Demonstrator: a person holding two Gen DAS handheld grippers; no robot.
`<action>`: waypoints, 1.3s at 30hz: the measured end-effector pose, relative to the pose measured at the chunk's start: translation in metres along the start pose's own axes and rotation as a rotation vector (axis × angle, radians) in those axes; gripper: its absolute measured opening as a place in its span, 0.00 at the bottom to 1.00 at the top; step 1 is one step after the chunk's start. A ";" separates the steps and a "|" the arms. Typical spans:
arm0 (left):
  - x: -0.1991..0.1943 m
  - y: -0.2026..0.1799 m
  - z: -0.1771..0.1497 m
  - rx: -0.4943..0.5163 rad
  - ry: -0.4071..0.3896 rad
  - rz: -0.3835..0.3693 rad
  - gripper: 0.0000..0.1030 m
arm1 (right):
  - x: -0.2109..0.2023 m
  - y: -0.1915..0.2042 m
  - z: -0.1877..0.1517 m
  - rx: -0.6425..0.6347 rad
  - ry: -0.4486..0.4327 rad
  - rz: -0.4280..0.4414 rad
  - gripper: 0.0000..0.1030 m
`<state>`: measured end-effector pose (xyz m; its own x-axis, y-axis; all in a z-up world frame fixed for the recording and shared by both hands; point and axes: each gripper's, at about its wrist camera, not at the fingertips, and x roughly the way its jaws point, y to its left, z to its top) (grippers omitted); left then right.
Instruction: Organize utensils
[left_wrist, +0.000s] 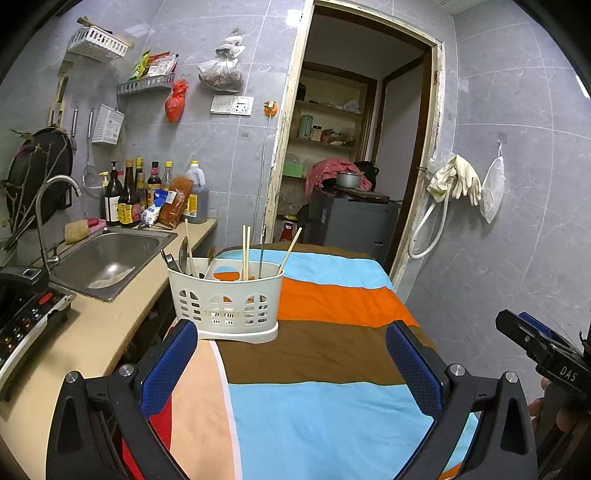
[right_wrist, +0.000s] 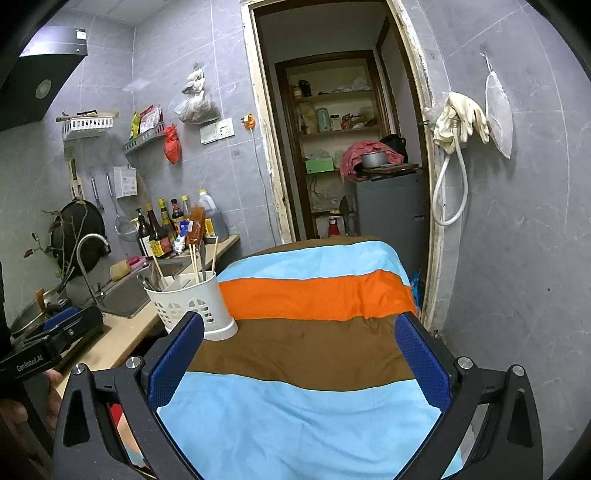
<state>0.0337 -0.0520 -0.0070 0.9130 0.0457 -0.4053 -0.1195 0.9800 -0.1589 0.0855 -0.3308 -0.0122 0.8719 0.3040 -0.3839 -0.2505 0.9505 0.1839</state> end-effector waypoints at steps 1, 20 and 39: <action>-0.001 -0.001 -0.001 -0.003 -0.002 0.002 1.00 | -0.001 -0.001 0.000 -0.001 0.002 0.002 0.98; -0.001 -0.003 0.004 -0.005 -0.008 0.015 0.99 | 0.000 0.004 0.002 -0.003 0.006 0.012 0.98; 0.000 -0.001 0.005 -0.010 -0.006 0.019 0.99 | 0.009 0.005 0.001 -0.001 0.017 0.011 0.98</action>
<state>0.0361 -0.0518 -0.0026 0.9128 0.0656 -0.4032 -0.1410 0.9770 -0.1602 0.0923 -0.3232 -0.0135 0.8617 0.3157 -0.3973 -0.2608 0.9471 0.1870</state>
